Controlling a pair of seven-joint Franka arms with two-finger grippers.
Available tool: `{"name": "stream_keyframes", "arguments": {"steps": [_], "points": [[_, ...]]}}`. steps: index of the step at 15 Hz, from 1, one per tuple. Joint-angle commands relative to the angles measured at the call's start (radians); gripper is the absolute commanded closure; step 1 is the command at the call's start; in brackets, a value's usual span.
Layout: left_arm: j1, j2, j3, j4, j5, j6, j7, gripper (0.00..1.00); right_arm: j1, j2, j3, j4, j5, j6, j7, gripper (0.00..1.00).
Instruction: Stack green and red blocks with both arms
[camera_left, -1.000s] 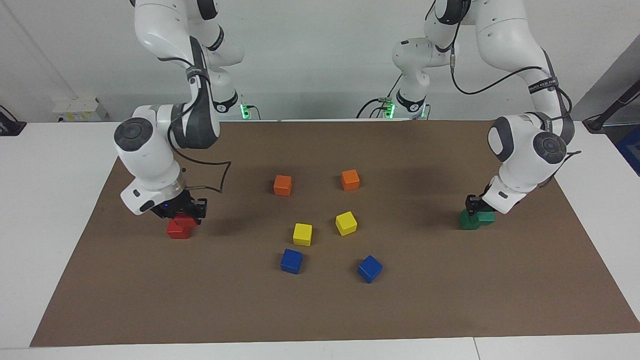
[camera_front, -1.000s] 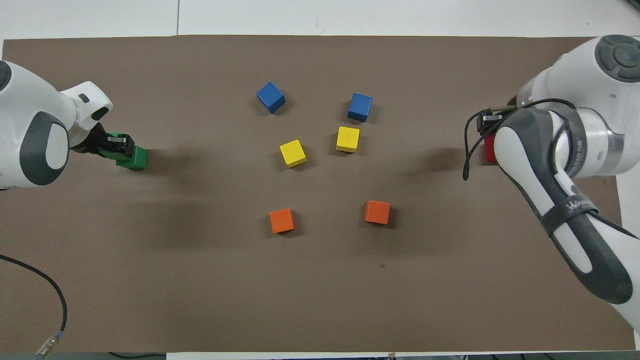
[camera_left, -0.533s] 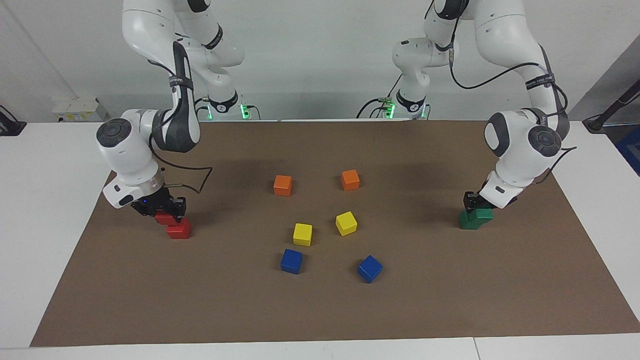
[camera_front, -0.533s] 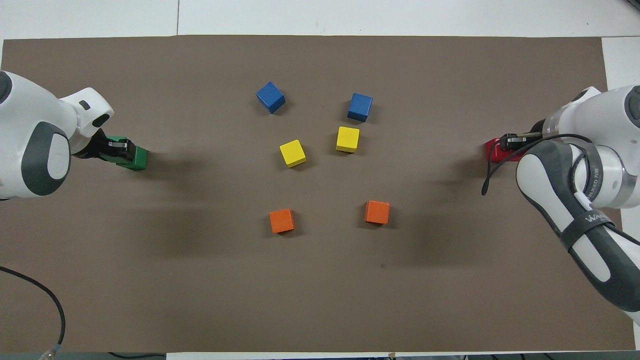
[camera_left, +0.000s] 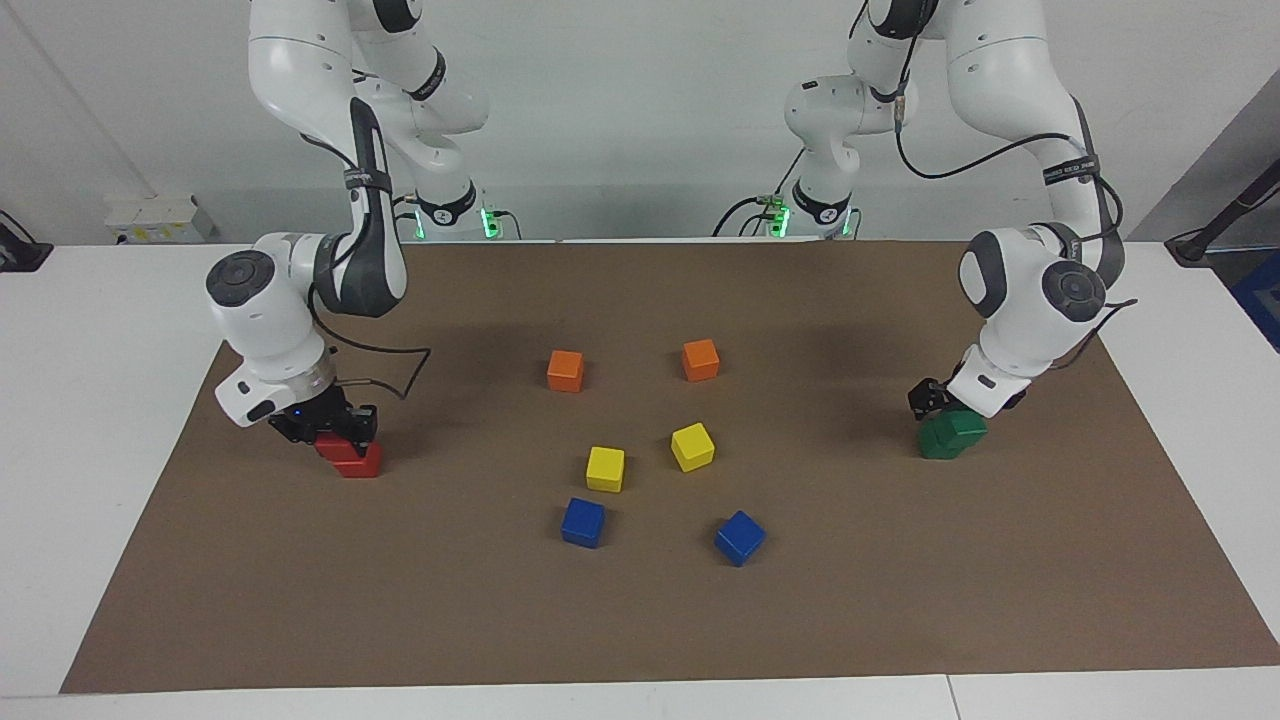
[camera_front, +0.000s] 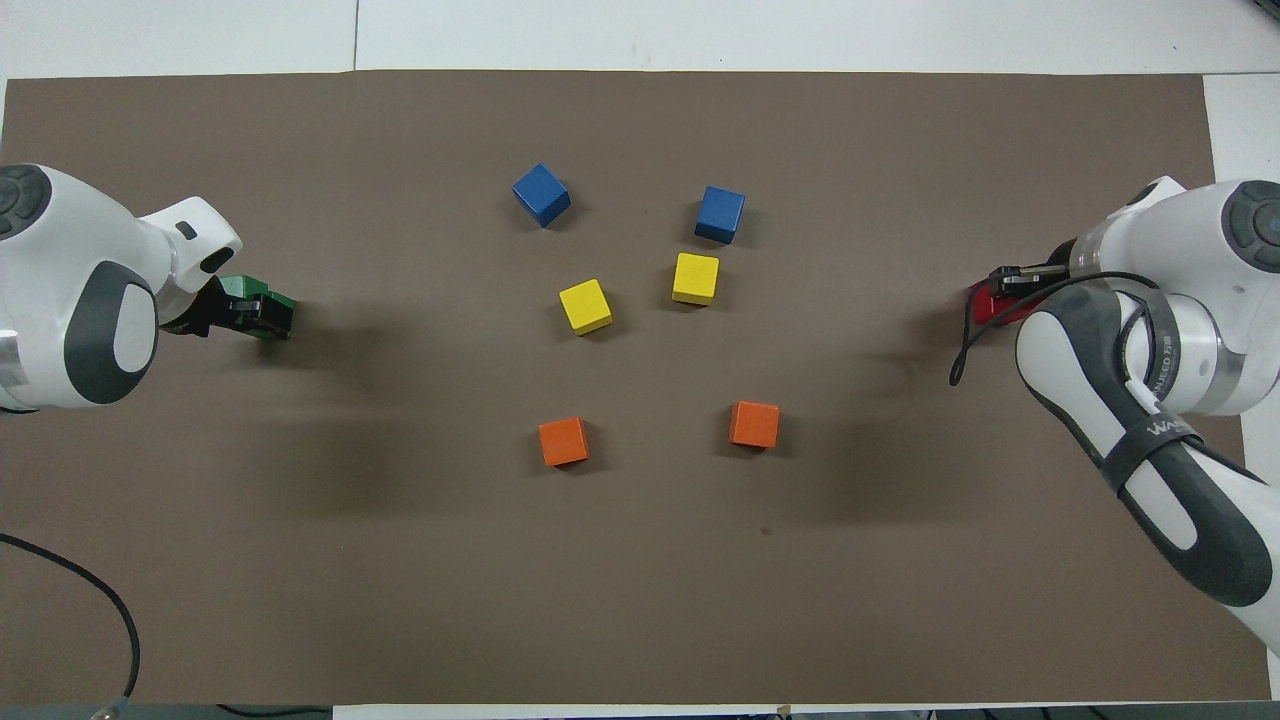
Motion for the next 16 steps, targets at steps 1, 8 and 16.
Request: {"name": "stream_keyframes", "arguments": {"steps": [1,8,16], "points": [[0.001,-0.056,-0.001,-0.006,0.002,-0.012,0.003,0.00,0.002,0.011,0.010,-0.003,0.009,0.023,0.017,1.00],[-0.022,-0.168,-0.020,0.174,0.002,-0.358,-0.013,0.00,-0.003,0.010,0.010,-0.008,0.010,0.023,0.009,0.00],[-0.027,-0.328,-0.020,0.161,-0.011,-0.533,-0.091,0.00,0.008,-0.065,0.011,0.266,0.005,-0.412,0.009,0.00]]}}
